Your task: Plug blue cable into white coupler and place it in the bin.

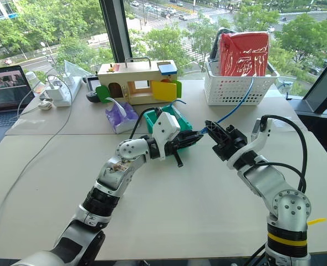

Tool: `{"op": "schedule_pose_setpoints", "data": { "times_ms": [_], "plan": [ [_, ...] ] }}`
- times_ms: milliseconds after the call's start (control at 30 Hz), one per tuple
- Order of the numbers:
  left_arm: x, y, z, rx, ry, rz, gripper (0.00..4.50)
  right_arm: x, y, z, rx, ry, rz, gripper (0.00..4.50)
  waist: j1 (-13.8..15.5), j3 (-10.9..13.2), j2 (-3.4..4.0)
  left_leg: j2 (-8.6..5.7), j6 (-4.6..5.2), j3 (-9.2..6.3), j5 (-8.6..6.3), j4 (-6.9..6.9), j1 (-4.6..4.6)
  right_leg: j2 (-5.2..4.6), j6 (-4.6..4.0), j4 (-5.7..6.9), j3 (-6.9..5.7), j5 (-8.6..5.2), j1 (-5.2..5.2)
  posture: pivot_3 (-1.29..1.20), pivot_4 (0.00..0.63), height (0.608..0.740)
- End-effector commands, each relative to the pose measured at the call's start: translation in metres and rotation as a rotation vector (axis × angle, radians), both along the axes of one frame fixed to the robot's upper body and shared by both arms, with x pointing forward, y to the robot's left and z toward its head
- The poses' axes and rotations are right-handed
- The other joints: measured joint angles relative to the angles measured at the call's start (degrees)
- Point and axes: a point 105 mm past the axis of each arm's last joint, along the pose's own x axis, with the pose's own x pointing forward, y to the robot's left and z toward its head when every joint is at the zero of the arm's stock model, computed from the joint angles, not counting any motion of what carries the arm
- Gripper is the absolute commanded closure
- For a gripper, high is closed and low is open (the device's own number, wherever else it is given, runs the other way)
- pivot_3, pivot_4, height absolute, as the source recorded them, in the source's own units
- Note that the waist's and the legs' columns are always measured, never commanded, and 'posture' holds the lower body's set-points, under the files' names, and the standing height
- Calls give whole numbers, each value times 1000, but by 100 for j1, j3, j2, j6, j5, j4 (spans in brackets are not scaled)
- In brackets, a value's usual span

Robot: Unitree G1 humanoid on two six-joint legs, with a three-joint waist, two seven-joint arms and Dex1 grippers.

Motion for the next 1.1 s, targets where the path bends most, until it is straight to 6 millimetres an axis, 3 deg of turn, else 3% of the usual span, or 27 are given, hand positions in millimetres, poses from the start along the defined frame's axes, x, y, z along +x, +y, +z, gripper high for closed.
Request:
{"op": "schedule_pose_setpoints", "data": {
  "times_ms": [33,67,567,667,800,1100],
  "plan": [
    [-3,0,13,-28,-48,-8,4500,-8,3,10,-33,-44,14,2742,3,0,0,0,0,0,0,0,0,0,0,0,0,0,0,0,150,740],
    [-3,-1,13,-29,-47,-10,4500,-8,2,10,-32,-43,14,2446,4,0,0,0,0,0,0,0,-1,0,0,0,0,0,0,0,150,740],
    [-5,-1,10,-18,-44,-18,4500,-11,5,5,-30,-29,31,2446,4,0,0,0,0,0,0,-1,-1,0,-1,-4,0,-1,0,0,150,740],
    [-5,-2,11,-16,-48,-21,4500,-10,5,4,-17,-25,36,3108,3,0,0,0,0,0,0,-1,-1,0,-1,-4,0,-1,0,0,150,740],
    [-5,-2,12,-15,-51,-23,4500,-10,3,5,-10,-29,30,4425,4,0,0,0,0,0,0,-1,-1,0,-1,-6,0,-1,0,0,150,740],
    [-5,-1,10,-9,-48,-25,4500,-11,1,9,11,-40,20,4476,4,0,0,0,0,0,0,-1,-1,0,-1,-7,0,-1,0,0,150,740]
  ]
}}
